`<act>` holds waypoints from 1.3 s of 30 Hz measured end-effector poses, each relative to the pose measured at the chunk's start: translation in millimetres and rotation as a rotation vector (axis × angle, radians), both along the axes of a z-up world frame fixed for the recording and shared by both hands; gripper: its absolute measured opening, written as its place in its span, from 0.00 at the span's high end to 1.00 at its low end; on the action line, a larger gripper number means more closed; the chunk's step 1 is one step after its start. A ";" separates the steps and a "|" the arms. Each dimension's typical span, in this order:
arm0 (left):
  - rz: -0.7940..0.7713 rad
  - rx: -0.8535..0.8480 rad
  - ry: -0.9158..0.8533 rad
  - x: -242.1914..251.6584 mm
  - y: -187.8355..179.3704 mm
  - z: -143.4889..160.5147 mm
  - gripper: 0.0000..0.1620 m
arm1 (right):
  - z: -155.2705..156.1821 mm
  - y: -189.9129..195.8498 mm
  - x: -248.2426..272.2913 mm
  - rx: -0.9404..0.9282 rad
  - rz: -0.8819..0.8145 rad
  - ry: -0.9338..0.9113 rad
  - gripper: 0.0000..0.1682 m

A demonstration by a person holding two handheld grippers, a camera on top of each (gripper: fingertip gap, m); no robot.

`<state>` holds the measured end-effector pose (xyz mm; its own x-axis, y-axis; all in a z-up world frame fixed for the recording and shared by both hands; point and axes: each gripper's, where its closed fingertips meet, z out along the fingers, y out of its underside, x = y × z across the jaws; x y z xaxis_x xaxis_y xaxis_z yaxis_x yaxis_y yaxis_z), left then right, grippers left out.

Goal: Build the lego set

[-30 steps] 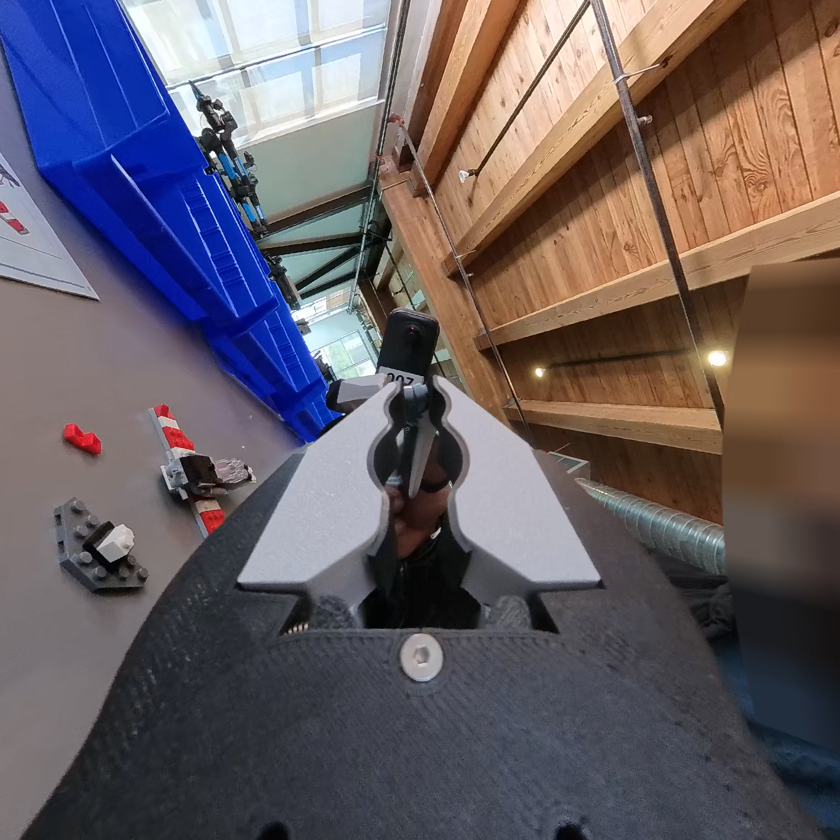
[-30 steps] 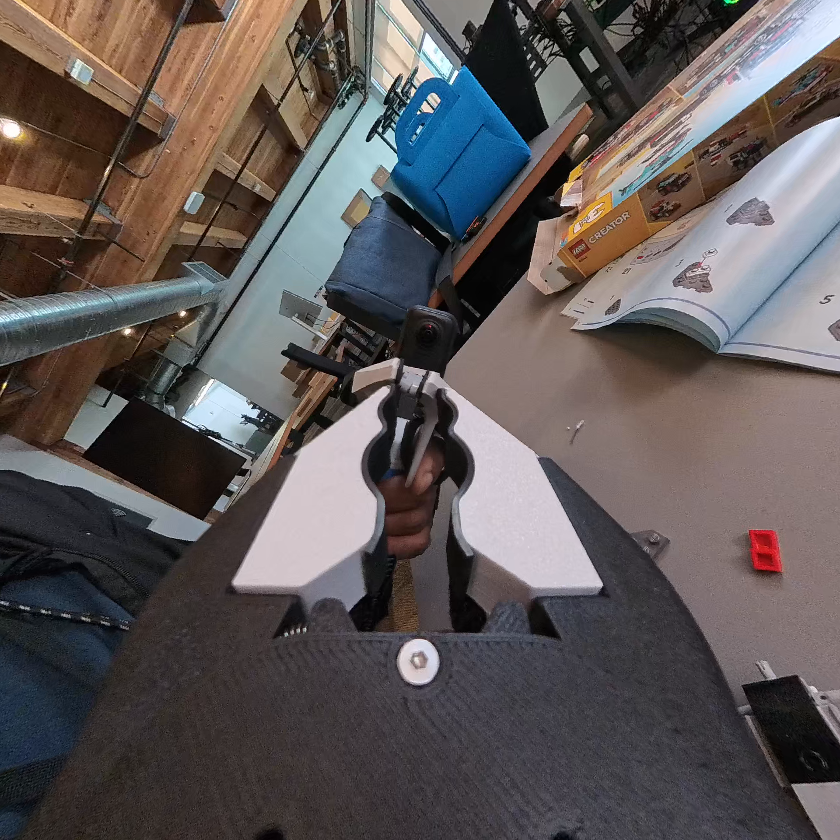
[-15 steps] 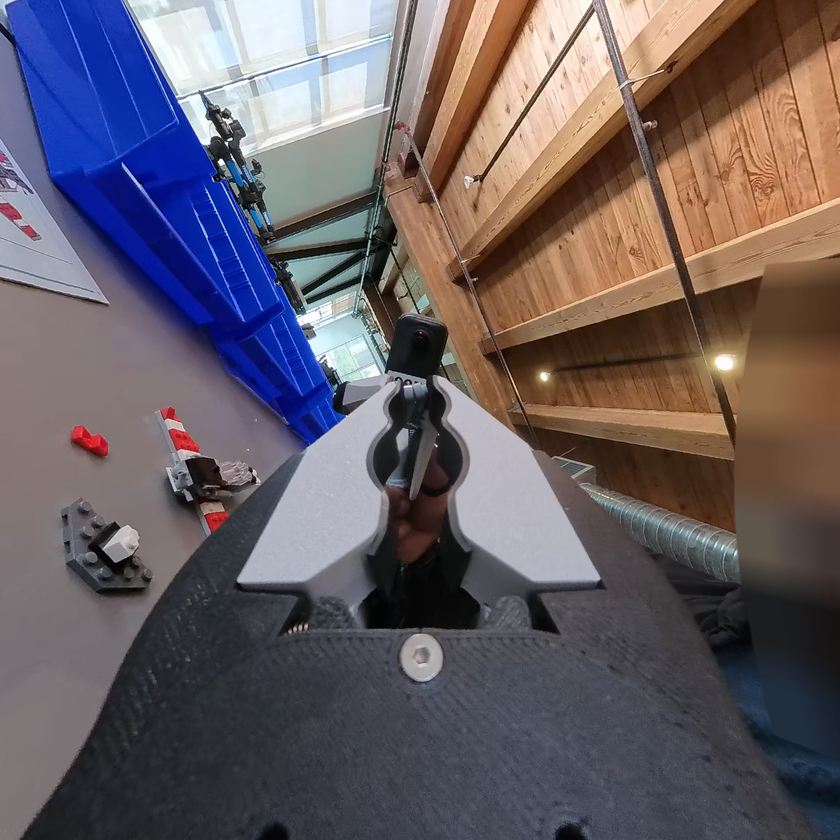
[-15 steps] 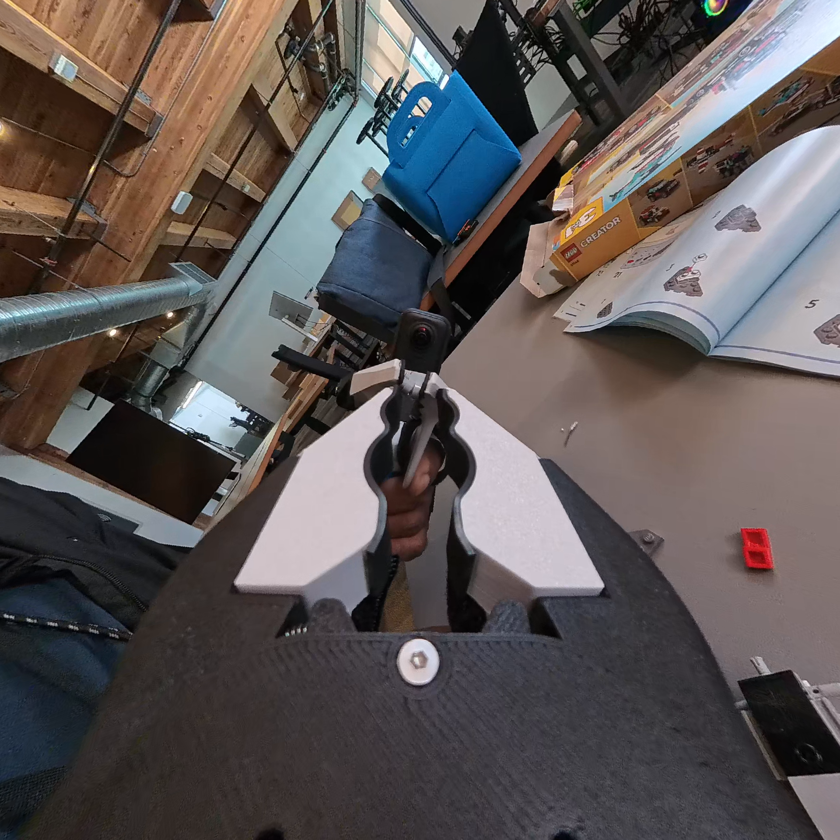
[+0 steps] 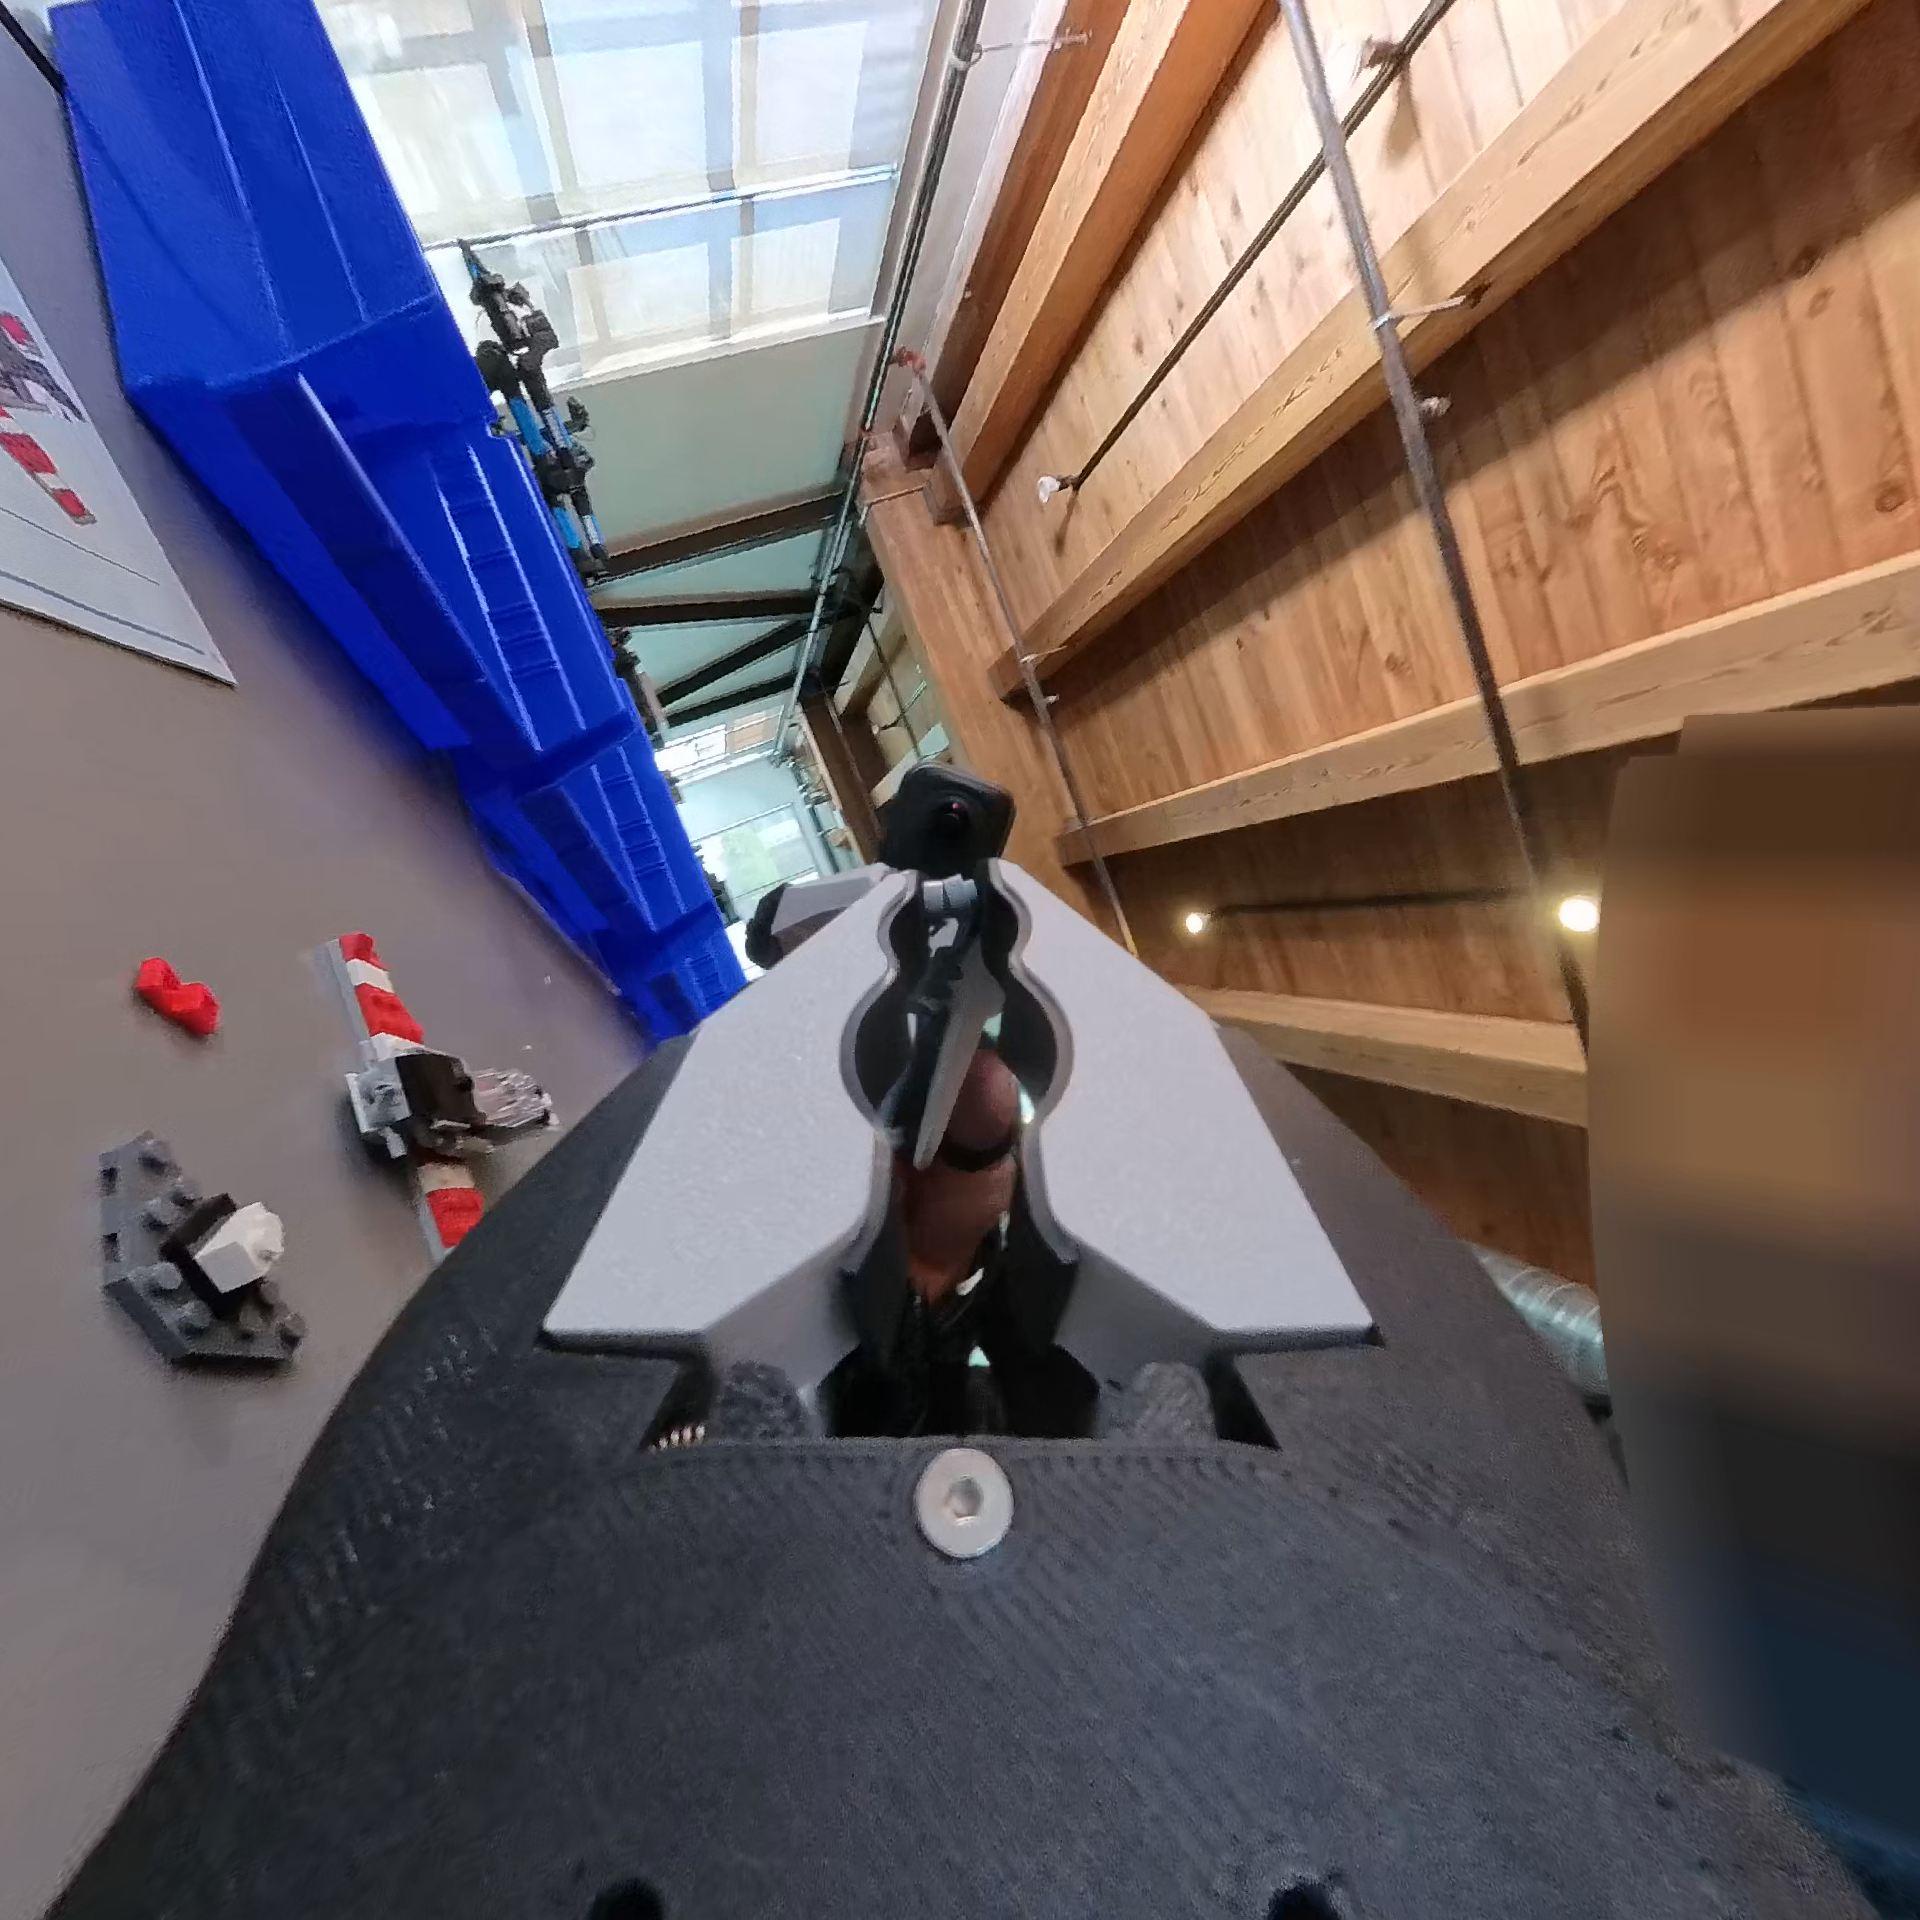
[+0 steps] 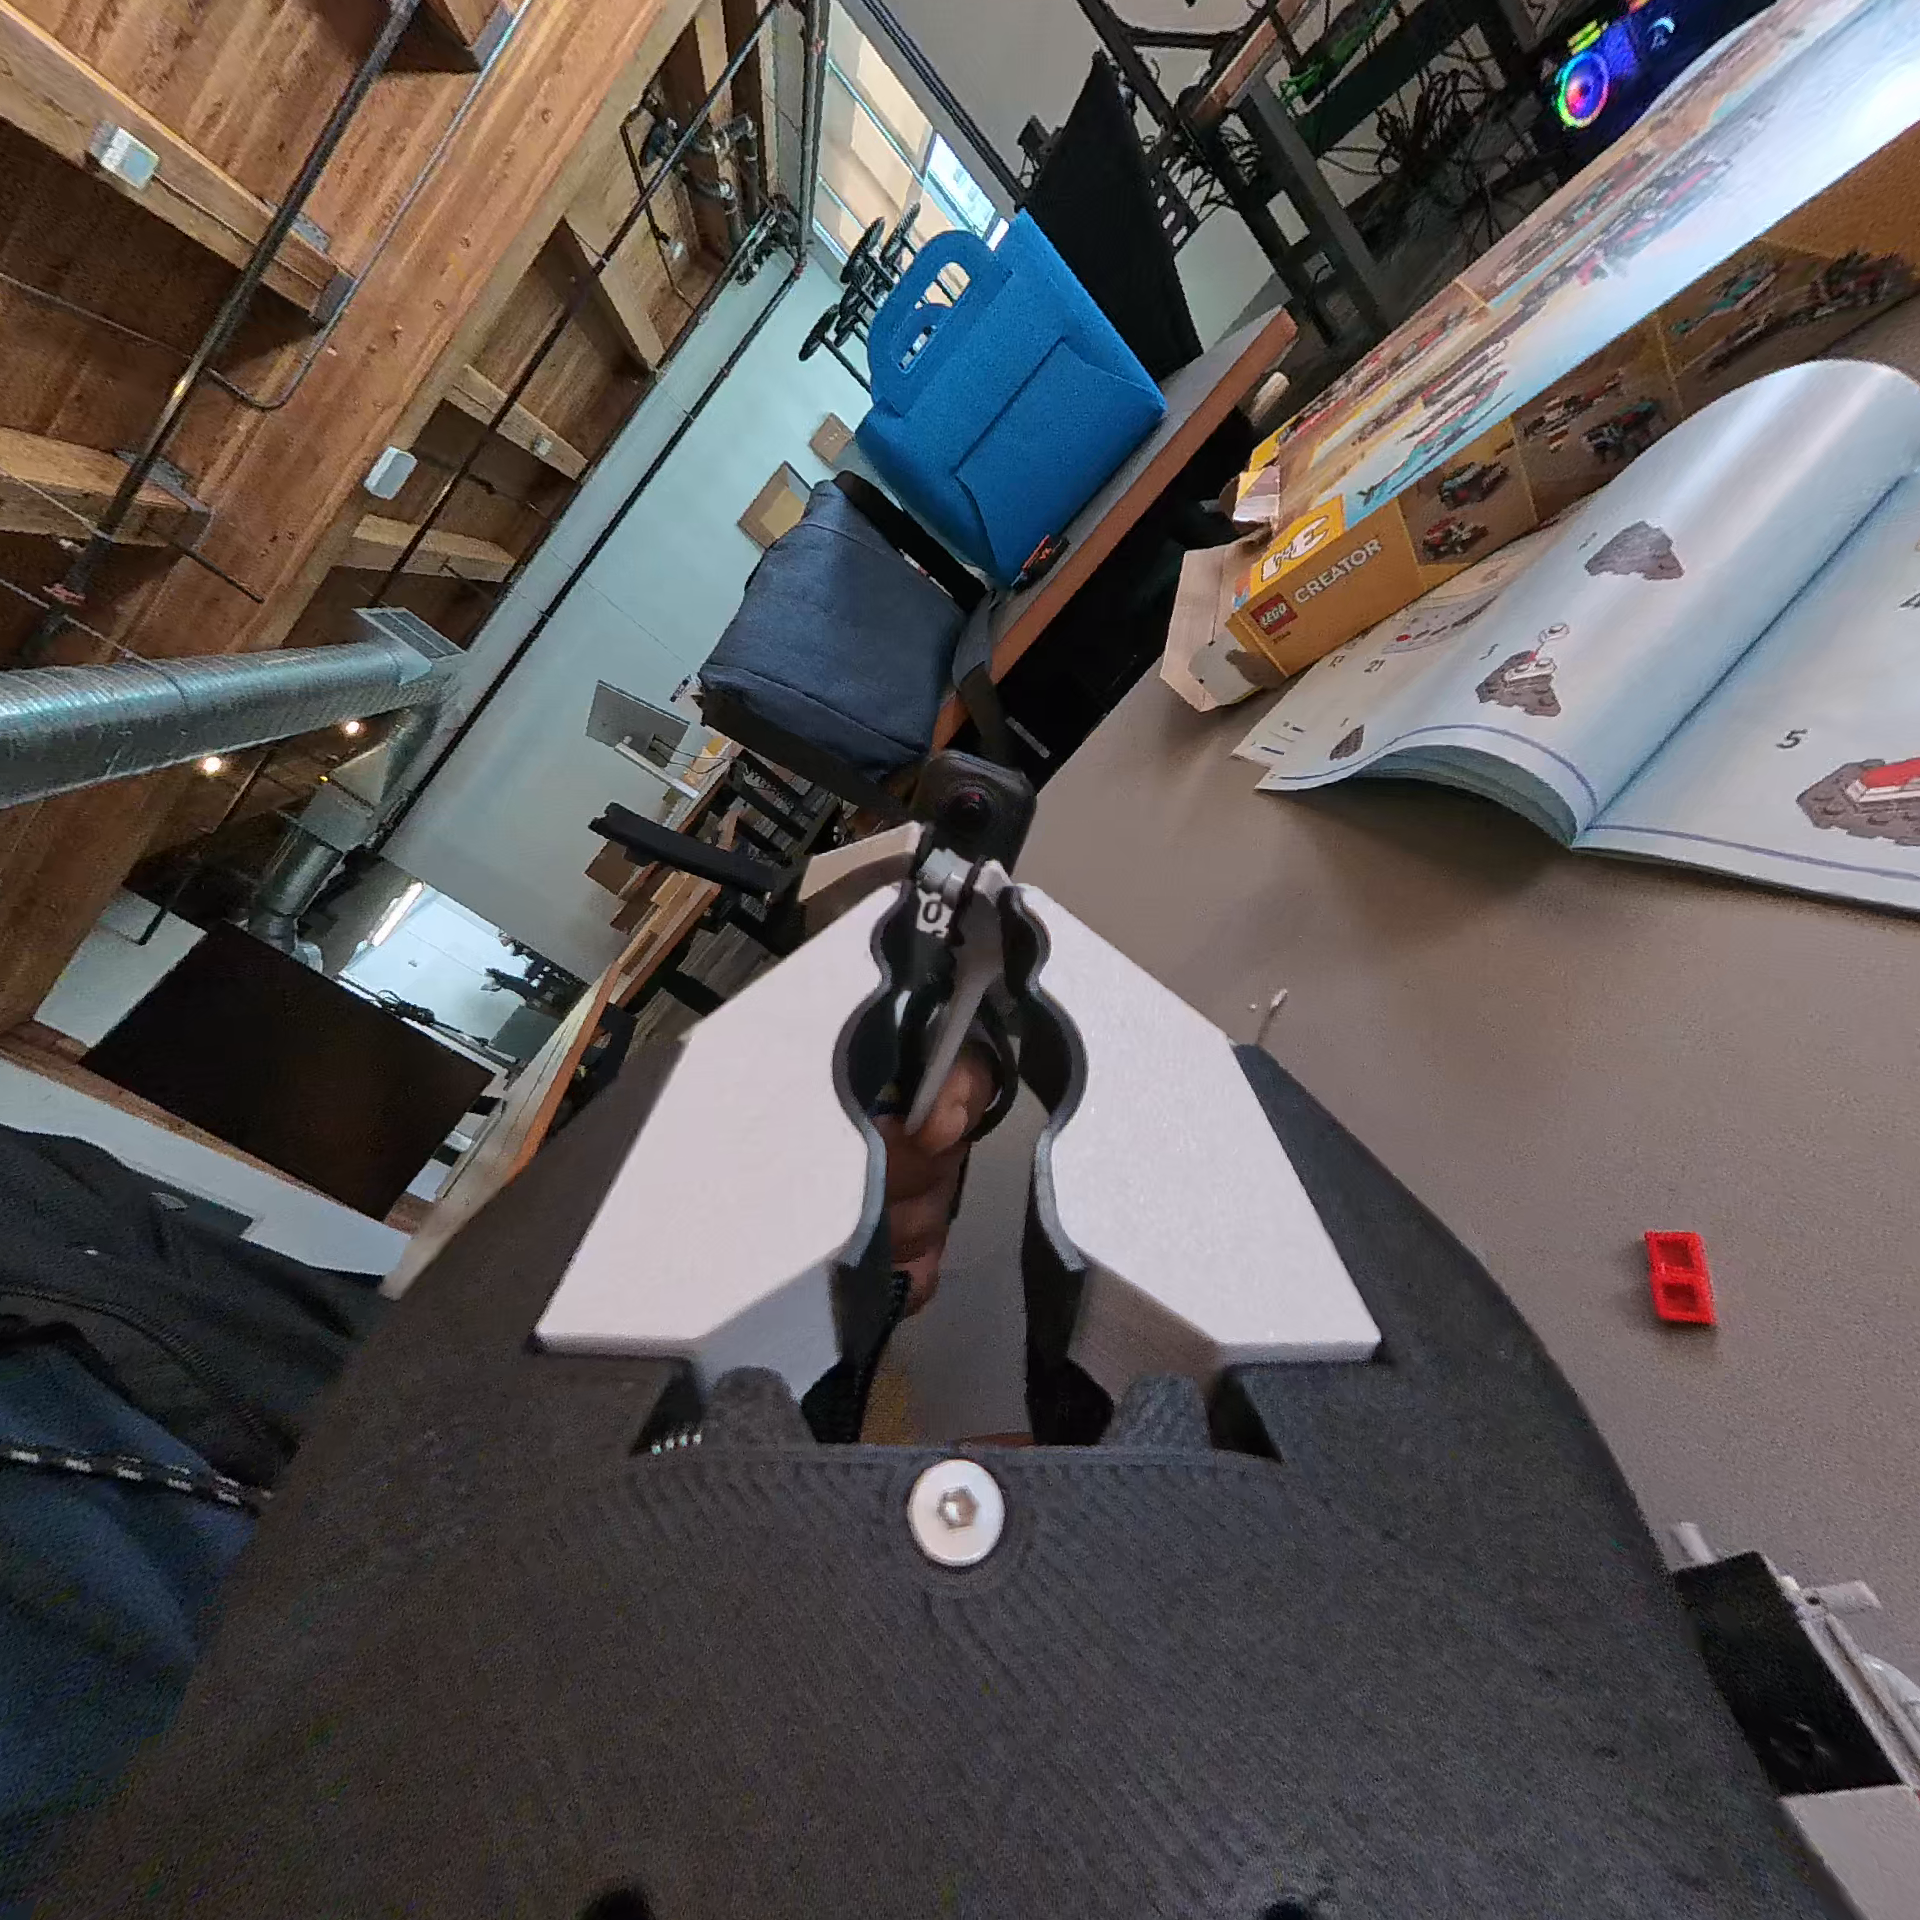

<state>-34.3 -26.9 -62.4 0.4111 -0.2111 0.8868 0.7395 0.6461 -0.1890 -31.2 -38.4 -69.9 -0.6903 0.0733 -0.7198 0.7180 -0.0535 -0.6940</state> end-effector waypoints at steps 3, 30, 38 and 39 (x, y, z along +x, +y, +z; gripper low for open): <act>0.009 0.039 -0.047 -3.3 -4.7 -5.5 0.95 | 0.9 4.8 -5.0 0.024 -0.039 0.117 0.89; -0.063 0.088 -0.149 -2.6 5.6 -17.9 0.95 | -15.2 2.0 -1.7 0.294 -0.048 0.711 0.92; -0.069 0.087 -0.161 -2.9 7.2 -19.4 0.95 | -13.9 3.8 0.7 0.297 -0.022 0.742 0.93; -0.068 0.086 -0.163 -3.1 6.9 -19.7 0.95 | -14.8 3.8 0.6 0.303 -0.020 0.745 0.93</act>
